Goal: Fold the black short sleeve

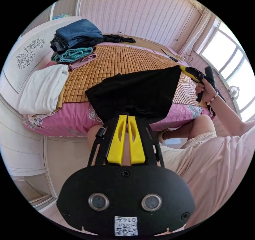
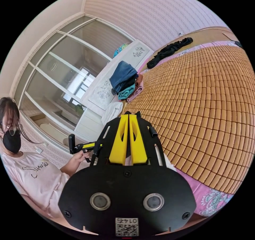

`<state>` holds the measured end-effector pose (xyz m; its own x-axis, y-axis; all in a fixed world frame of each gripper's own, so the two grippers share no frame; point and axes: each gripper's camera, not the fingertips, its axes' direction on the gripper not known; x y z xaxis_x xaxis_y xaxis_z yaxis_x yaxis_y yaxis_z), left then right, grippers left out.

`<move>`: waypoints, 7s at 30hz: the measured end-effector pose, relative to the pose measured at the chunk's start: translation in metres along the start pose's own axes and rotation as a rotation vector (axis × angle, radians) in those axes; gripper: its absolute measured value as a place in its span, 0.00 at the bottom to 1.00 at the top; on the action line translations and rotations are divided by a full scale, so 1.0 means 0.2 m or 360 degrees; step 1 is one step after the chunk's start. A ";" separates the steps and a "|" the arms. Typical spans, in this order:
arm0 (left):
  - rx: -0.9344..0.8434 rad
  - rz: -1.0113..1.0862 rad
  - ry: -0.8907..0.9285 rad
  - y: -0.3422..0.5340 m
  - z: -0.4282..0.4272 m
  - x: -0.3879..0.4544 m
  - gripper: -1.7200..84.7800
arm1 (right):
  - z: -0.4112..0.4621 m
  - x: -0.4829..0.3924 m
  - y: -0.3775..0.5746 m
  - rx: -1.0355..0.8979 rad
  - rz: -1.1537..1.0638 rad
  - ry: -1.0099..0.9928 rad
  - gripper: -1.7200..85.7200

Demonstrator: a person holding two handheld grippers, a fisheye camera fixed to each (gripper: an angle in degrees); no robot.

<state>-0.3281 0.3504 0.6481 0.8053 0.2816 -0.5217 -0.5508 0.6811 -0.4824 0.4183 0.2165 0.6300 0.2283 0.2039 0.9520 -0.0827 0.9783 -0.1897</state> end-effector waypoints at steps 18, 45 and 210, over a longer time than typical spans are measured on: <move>0.1288 0.0296 0.0299 0.05 -1.39 0.12 0.01 | -1.55 -1.15 0.09 0.0792 -0.0670 -0.0203 0.02; 0.1285 0.0653 0.0016 -0.48 -1.90 0.81 0.01 | -2.16 -2.03 -0.18 0.0655 -0.0908 0.0704 0.02; -0.0030 0.1353 0.0334 -4.34 1.90 2.94 0.01 | -2.25 0.66 -1.66 0.0199 0.0456 0.0997 0.02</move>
<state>0.7065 0.1812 1.0275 0.0642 0.5574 -0.8277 -0.9511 0.2853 0.1183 0.9128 -0.0654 0.7094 0.6941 0.4721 0.5435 -0.3258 0.8792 -0.3476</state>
